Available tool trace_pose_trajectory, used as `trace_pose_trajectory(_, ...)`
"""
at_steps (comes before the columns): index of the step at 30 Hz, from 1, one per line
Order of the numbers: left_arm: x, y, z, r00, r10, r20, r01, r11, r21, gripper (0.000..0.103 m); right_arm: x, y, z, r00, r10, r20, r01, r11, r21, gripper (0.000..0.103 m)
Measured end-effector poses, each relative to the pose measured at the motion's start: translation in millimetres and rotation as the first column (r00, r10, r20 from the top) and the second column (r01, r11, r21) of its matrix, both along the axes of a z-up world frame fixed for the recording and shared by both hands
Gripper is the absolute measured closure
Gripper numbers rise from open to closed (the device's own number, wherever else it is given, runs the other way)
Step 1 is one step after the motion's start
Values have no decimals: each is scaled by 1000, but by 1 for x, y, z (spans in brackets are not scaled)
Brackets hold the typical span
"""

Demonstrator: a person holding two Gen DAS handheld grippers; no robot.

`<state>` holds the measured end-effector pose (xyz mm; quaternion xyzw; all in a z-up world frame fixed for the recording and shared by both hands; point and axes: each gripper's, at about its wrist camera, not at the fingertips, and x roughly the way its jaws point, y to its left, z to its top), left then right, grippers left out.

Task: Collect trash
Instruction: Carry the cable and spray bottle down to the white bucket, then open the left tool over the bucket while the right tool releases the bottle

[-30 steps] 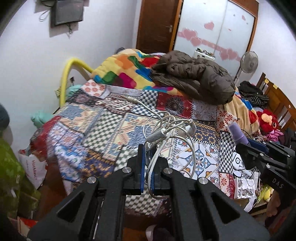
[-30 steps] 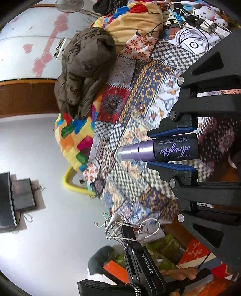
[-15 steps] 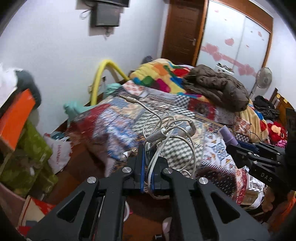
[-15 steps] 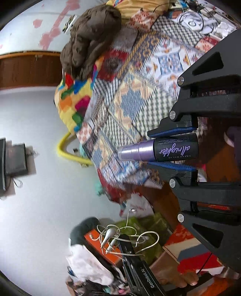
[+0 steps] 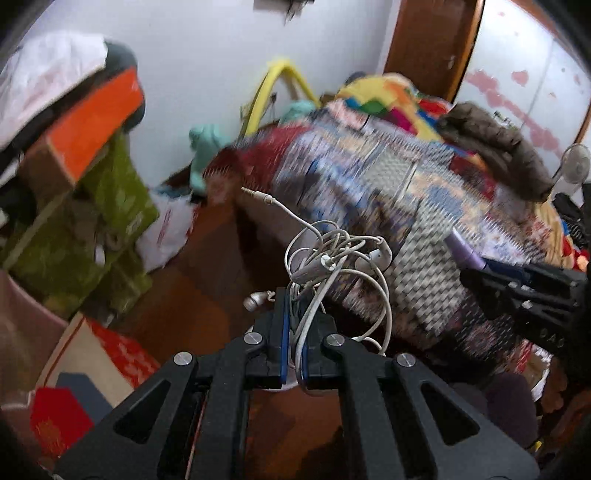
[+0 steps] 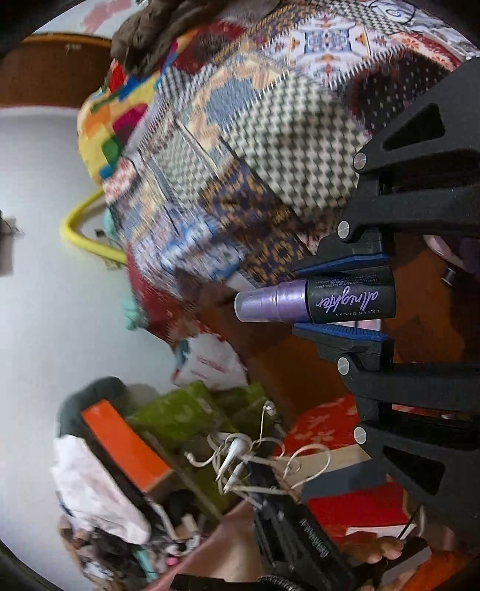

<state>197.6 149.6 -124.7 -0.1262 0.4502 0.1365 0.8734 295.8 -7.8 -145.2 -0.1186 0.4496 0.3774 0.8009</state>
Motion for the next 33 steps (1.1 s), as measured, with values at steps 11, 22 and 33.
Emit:
trace_pose_trajectory(11,0,25,-137,966,27,-257,-65,988,-140,99,-17,64,-89,980,108,-165,-132,981,-144,79)
trace_pose_trajectory(22,17,57,-226,902,73,-426,-204,941,-271,99,8,101,-175,934,87,-346,-186,947,-264,78)
trace_pose_trajectory(33,40,65,-240,892,62,-447,-195,946,-259,77,30,119,-198,905,45,-424,-169,951,-259,74)
